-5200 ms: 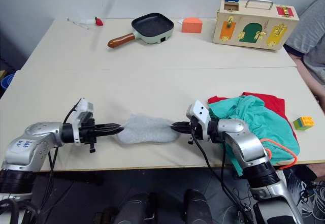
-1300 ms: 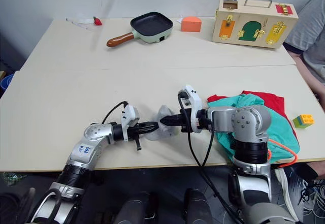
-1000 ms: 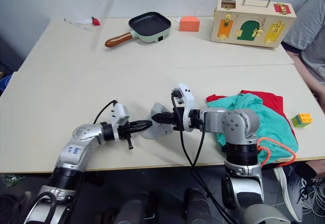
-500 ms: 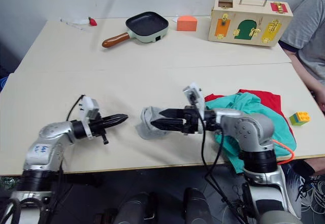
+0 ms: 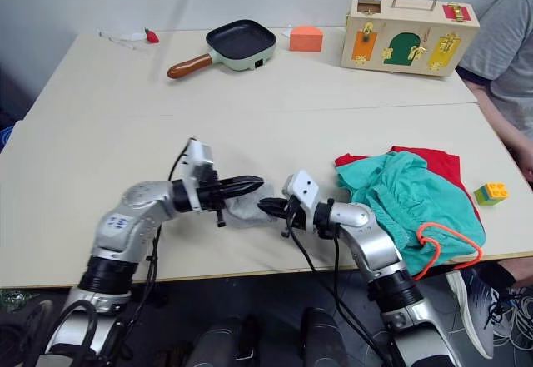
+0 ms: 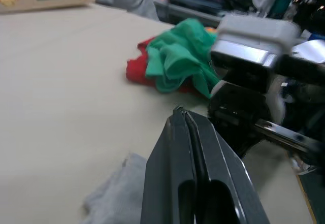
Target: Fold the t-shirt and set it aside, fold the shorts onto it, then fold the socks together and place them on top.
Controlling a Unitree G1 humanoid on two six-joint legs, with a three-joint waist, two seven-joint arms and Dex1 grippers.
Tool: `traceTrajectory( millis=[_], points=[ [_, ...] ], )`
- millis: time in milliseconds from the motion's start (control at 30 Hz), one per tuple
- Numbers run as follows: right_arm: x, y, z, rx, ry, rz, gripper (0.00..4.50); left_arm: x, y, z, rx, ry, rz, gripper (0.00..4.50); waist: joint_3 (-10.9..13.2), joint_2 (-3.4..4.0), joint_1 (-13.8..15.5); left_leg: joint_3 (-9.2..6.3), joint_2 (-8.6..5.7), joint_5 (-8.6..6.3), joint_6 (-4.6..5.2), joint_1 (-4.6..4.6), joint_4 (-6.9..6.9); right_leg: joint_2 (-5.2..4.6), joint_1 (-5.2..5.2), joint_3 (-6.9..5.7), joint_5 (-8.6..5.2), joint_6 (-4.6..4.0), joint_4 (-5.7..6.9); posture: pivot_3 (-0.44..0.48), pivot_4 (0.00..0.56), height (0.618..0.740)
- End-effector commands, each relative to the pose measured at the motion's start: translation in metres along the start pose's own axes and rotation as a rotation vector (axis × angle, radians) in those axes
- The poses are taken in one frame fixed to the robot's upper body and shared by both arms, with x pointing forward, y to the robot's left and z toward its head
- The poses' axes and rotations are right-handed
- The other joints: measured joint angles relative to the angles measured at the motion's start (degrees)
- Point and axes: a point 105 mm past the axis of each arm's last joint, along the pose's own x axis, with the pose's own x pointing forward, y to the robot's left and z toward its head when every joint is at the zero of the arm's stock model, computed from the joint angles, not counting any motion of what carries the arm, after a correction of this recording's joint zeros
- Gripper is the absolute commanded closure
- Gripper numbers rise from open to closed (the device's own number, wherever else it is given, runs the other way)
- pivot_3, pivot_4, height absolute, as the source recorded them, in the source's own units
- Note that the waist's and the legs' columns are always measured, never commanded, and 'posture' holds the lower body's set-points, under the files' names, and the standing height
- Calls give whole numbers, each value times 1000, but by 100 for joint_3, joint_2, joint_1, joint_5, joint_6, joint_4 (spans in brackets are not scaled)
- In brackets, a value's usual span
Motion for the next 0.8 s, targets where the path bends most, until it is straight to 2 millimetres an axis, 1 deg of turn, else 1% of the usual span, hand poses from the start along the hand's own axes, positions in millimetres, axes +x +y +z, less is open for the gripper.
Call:
traceTrajectory(
  millis=[33,100,133,200,300,333,367,400,433,500,533,600,700,800],
  points=[
    [-3,1,-4,-48,14,-3,4419,-7,10,-15,51,108,48,4500,0,0,8,-1,4,2,-3,3,0,3,1,0,0,0,0,0,150,740],
    [-6,-2,-5,-38,10,-14,4419,-15,12,-31,35,170,74,4500,0,0,11,-2,10,3,-7,5,-2,-1,0,1,0,-1,1,0,150,740],
    [-8,-2,-5,-29,7,-13,4419,-18,11,-35,26,182,74,4500,0,0,13,-3,12,3,-8,6,-2,-9,0,2,-1,-2,1,0,150,740],
    [-11,1,-4,-4,-7,10,4419,-20,10,-42,7,186,78,4500,-1,-1,22,-7,12,2,-9,6,-1,-26,2,1,-1,-2,0,0,150,740],
    [-23,3,4,87,-60,37,4419,-19,5,-51,-2,180,81,4500,-2,-1,37,-14,8,0,-6,8,0,-36,9,10,-1,-3,-2,0,150,740],
    [-29,-1,8,148,-81,23,4419,-18,2,-49,8,162,71,4500,-2,-1,41,-20,7,-1,-5,8,1,-39,12,19,-1,-3,-3,0,150,740],
    [-36,-5,13,254,-103,22,4419,-17,1,-46,18,135,70,4500,-2,-2,41,-25,7,-2,-5,6,1,-39,14,26,-1,-3,-6,0,150,740],
    [-43,-8,16,338,-98,23,4252,-18,3,-43,26,112,84,4500,-1,0,41,-25,6,-3,-5,6,1,-41,14,29,0,-4,-9,0,150,740],
    [-48,-10,17,424,-70,36,4050,-19,4,-41,35,96,88,4500,-1,0,44,-25,4,-4,-4,6,0,-45,12,33,0,-5,-14,0,150,740],
    [-59,-9,10,598,47,60,3558,-24,7,-40,49,89,103,4500,-1,0,45,-33,5,-5,-4,5,1,-47,12,32,4,-12,-32,0,150,740],
    [-61,-12,7,655,95,47,3177,-27,7,-40,59,80,96,4500,-1,0,36,-34,5,-7,-7,4,0,-49,11,32,7,-15,-33,0,150,740],
    [-60,-21,6,749,124,-1,2523,-31,9,-41,69,78,102,4500,-1,0,11,-35,8,-9,-10,4,-2,-48,9,30,7,-18,-35,0,150,740],
    [-48,-28,12,838,112,-11,1446,-37,14,-43,93,92,108,4500,-1,0,10,-33,18,-7,-21,4,-10,-40,4,21,3,-27,-34,0,150,740],
    [-31,-24,11,880,145,18,467,-38,15,-42,100,80,98,4500,-2,1,9,-28,18,-3,-19,1,-12,-36,-1,17,3,-27,-30,0,150,740]
  ],
)
